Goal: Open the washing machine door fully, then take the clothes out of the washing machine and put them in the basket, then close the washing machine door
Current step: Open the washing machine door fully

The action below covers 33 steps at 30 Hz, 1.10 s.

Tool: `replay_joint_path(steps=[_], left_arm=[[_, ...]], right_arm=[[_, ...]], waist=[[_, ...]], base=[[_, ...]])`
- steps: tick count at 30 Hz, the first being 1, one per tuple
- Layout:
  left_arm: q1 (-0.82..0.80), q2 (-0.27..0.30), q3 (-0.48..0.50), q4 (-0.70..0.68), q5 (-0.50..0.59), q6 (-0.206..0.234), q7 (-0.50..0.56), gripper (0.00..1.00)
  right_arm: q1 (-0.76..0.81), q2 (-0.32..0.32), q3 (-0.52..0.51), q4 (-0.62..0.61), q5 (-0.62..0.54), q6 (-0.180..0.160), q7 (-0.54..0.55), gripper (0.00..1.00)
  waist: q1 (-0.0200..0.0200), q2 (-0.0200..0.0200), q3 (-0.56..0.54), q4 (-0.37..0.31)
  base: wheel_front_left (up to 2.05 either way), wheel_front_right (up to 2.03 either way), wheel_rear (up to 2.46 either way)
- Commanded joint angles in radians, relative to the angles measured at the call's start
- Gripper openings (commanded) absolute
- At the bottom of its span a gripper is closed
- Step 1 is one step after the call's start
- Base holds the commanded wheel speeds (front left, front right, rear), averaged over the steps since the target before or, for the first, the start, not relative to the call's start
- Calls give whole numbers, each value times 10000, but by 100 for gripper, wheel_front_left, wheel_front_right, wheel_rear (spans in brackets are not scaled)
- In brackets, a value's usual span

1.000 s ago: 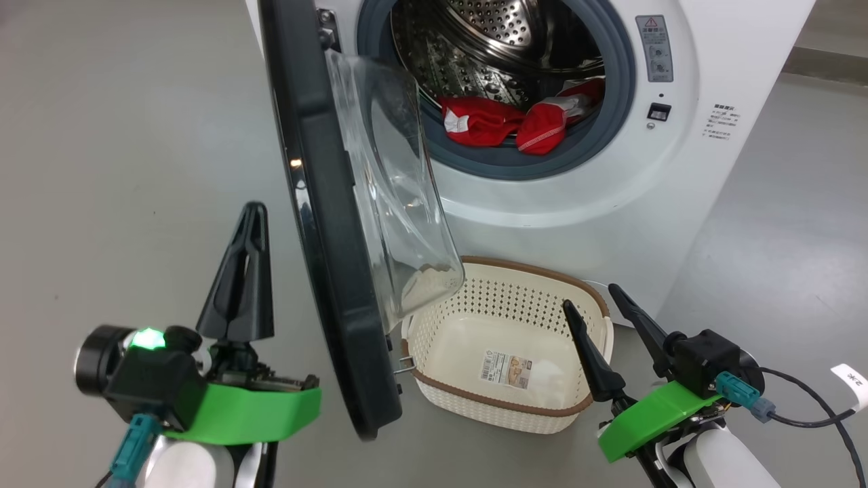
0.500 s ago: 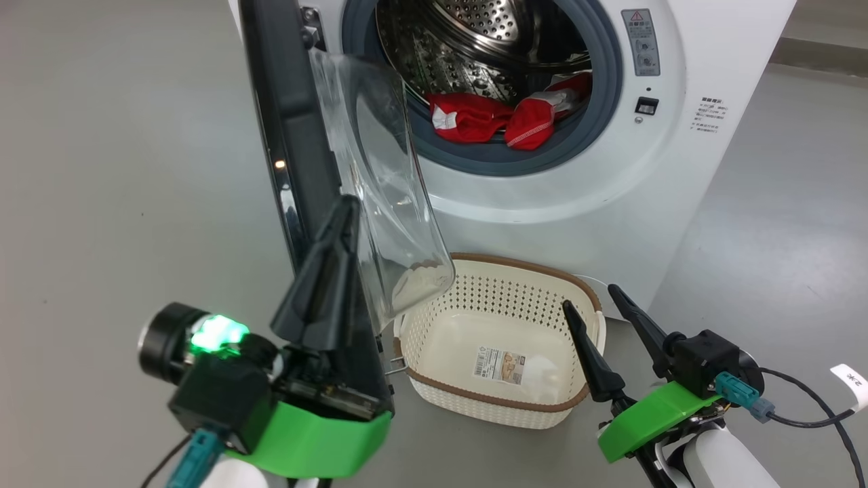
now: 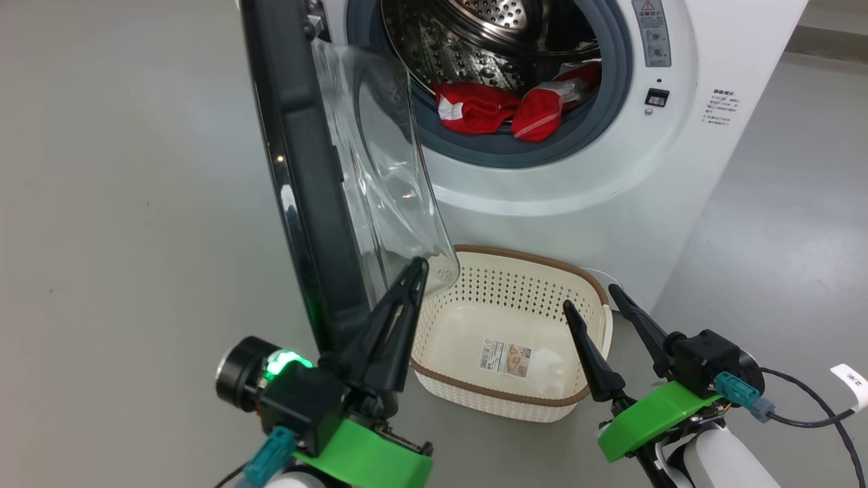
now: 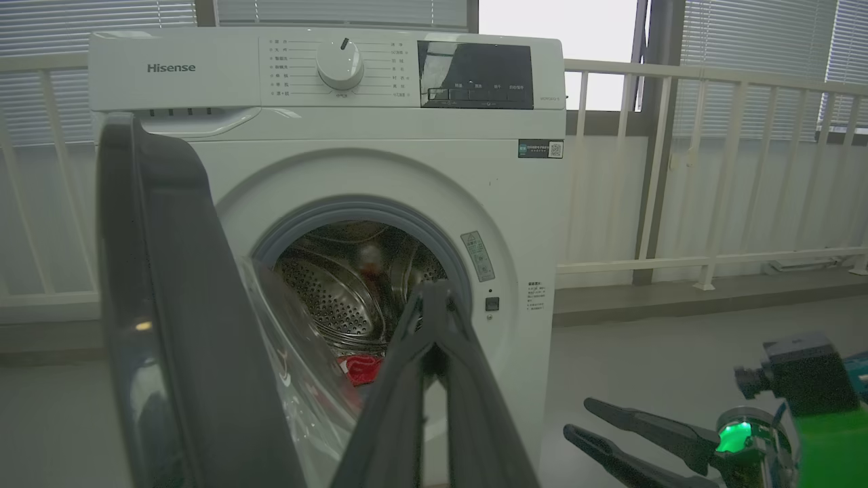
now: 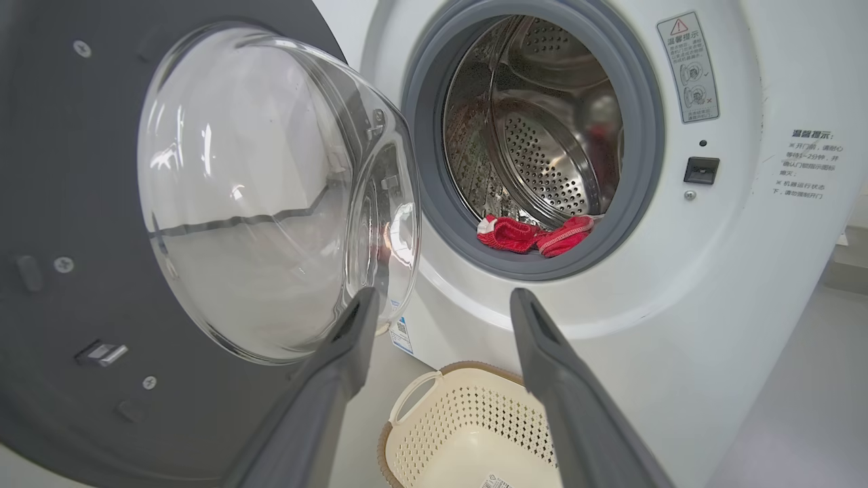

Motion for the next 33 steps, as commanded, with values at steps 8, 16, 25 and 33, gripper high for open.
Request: replay_joint_path(steps=[8, 16, 25, 33], left_arm=[[-116, 110, 34, 801, -89, -158, 161, 0], [-19, 157, 6, 1334, -134, 29, 481, 0], [114, 271, 243, 1445, -267, 376, 801, 0], [183, 384, 413, 1658, -407, 547, 860, 0]], right_arm=[[-294, 62, 190, -159, -58, 37, -91, 100], [-326, 62, 171, -153, -44, 37, -91, 100], [-311, 62, 133, -134, -49, 37, -91, 100], [-372, 62, 201, -91, -5, 37, -91, 100]], waist=[[-1, 0, 87, -62], [-1, 0, 199, -120], [-1, 0, 249, 6], [-1, 0, 327, 277]], base=[[0, 0, 0], [0, 0, 0], [0, 0, 0], [0, 0, 0]])
